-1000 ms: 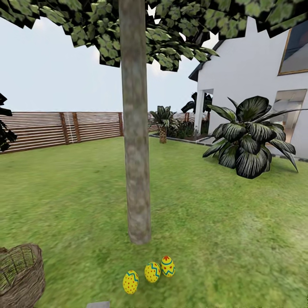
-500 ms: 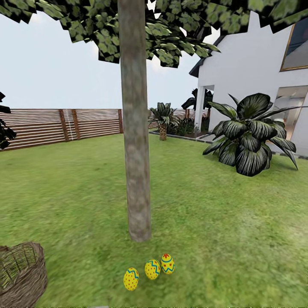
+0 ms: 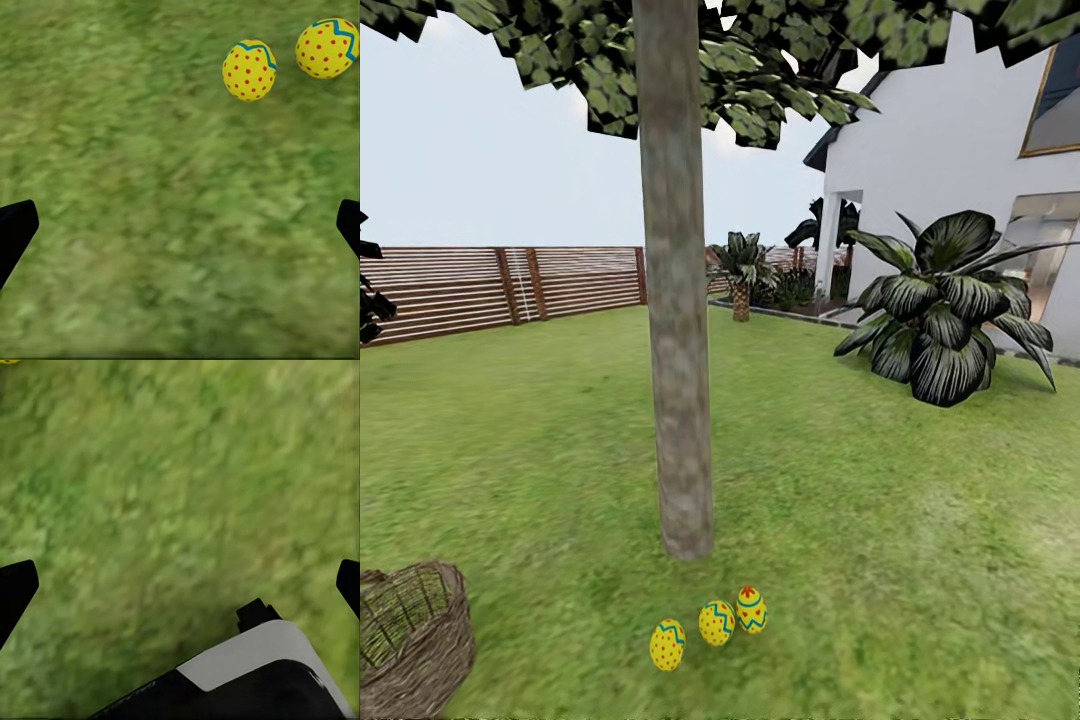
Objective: Take the three Easter eggs out of the wicker basket on the lawn in the garden, then place them on the lawn next to a single tree (choose any tree) so that all three eggs are next to the same tree and none are left in the basket.
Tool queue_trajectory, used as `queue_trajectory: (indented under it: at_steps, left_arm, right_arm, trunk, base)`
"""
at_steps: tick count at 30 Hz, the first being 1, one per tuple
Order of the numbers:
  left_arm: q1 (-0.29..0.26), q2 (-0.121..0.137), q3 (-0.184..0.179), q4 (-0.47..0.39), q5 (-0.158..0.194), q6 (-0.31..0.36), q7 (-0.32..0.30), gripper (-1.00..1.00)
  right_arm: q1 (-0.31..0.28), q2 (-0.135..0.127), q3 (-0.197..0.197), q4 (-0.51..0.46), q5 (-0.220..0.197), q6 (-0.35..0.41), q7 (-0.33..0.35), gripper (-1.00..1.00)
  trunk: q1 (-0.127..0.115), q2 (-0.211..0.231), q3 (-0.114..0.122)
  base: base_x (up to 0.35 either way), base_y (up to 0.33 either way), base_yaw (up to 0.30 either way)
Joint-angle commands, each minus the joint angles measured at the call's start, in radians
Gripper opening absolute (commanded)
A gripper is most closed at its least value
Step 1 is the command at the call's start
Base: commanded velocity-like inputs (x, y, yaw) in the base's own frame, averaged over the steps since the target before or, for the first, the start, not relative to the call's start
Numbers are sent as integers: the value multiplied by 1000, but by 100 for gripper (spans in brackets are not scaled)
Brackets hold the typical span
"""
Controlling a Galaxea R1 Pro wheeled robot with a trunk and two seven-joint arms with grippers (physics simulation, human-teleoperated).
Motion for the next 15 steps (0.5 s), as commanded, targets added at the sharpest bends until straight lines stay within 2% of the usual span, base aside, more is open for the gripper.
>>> queue_trajectory:
  at_steps: [1,15]
  left_arm:
    - [-1,0,-9,1,9,-3,4,100]
    - [0,0,-9,1,9,-4,4,100]
  right_arm:
    - [0,1,-3,-2,-8,5,-3,100]
    - [0,1,-1,21,-6,4,-3,100]
  trunk:
    - [-4,6,0]
    - [-58,104,21]
  base:
    - [0,0,0]
    - [0,0,0]
